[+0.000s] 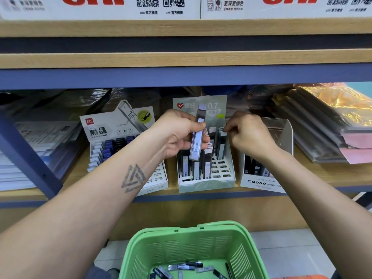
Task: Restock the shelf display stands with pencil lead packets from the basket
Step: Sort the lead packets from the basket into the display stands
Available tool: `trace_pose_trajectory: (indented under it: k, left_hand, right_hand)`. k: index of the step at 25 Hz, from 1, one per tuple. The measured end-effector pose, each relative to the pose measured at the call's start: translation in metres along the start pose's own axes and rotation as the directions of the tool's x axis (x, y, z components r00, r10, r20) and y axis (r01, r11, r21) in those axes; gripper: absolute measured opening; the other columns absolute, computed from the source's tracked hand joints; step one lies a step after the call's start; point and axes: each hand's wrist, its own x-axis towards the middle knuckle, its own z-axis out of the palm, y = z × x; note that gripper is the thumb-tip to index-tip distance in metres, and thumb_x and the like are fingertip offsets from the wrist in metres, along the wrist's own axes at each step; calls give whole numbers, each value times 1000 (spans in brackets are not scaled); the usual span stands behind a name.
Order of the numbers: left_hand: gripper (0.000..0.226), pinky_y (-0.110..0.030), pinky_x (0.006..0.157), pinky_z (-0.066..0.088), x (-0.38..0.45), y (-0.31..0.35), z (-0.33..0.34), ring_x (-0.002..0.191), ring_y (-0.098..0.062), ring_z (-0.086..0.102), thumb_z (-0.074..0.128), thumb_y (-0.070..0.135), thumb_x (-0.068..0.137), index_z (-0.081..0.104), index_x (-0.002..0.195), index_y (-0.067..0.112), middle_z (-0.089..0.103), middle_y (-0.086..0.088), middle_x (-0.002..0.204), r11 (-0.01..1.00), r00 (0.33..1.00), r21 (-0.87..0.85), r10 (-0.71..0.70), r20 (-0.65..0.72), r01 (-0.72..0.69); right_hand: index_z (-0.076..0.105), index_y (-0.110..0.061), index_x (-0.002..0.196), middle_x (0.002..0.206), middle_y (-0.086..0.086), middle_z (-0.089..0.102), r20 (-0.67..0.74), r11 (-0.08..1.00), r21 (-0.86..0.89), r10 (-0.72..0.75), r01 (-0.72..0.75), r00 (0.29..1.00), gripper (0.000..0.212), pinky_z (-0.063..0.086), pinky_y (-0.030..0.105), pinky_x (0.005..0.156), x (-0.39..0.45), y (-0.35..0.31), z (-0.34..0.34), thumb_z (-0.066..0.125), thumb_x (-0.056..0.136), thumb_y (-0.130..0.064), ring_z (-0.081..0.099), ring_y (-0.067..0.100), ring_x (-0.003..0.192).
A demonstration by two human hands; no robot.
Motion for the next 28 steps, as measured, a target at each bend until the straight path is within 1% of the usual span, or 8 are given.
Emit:
trace_pose_trajectory:
  k: [2, 4, 6, 7, 14, 19, 22, 28]
  left_hand:
    - [37, -46, 64, 63, -2, -1, -1, 73, -35, 74, 67, -6, 88, 55, 122, -12, 68, -29, 90, 1000, 1000, 0, -3, 21, 3]
    - [36, -45, 64, 63, -4, -1, -3, 75, -36, 74, 68, -6, 87, 57, 121, -12, 69, -32, 94, 1000, 999, 13, -4, 46, 3]
    - [34, -42, 64, 63, -8, 0, -4, 75, -35, 74, 69, -6, 87, 59, 118, -12, 69, -33, 94, 999, 997, 33, -6, 71, 4]
    - [31, -42, 65, 63, -11, 0, -4, 75, -35, 74, 69, -6, 86, 60, 116, -12, 69, -32, 92, 999, 996, 53, -11, 91, 7]
    - [24, -46, 77, 62, -28, 1, -32, 89, -37, 73, 61, -8, 92, 60, 116, -12, 70, -31, 104, 948, 963, 307, -155, 221, 82]
    - [19, -50, 90, 58, -38, 0, -62, 95, -38, 73, 64, -6, 92, 65, 111, -6, 73, -26, 98, 869, 979, 492, -137, 153, 44]
    - [20, -39, 85, 61, -45, 1, -83, 90, -27, 75, 71, -1, 88, 71, 108, 2, 76, -16, 93, 804, 994, 594, -62, 94, -6]
    - [20, -32, 82, 56, -50, -4, -141, 88, -16, 67, 72, 12, 85, 76, 104, 16, 72, 3, 90, 199, 962, 979, 271, -4, -52]
  right_hand:
    - [78, -16, 106, 111, 1, 72, -9, 1000, 4, 1, -1, 1000, 30, 55, 36, 89, -1, -5, -3, 60, 87, -1, 66, 23, 101]
    - [75, -17, 111, 107, -1, 73, -13, 944, 323, 74, -66, 997, 25, 56, 29, 82, -3, -16, -8, 64, 92, -6, 68, 16, 94]
    - [72, -14, 112, 95, 4, 75, 133, 622, 760, 138, -190, 981, 18, 55, 27, 66, -4, -30, -15, 67, 95, -12, 69, 17, 80]
    - [71, -10, 112, 89, 7, 75, 192, 476, 849, 125, -229, 973, 18, 53, 26, 60, -5, -35, -17, 67, 95, -12, 68, 18, 74]
    - [68, 2, 106, 75, 13, 72, 237, 305, 915, 130, -266, 963, 17, 56, 21, 60, -9, -43, -15, 66, 90, 6, 67, 17, 64]
    - [70, 1, 101, 81, 13, 73, 215, 435, 874, 53, -217, 975, 14, 59, 25, 69, -13, -61, -11, 72, 88, 3, 72, 21, 72]
    - [70, -2, 101, 83, 12, 73, 172, 542, 825, 32, -162, 985, 16, 60, 26, 69, -15, -84, -5, 75, 86, 1, 73, 22, 72]
    - [75, -20, 92, 83, -3, 73, 59, 815, 578, -84, 35, 995, 10, 61, 39, 78, -13, -122, 19, 79, 86, -14, 71, 16, 79]
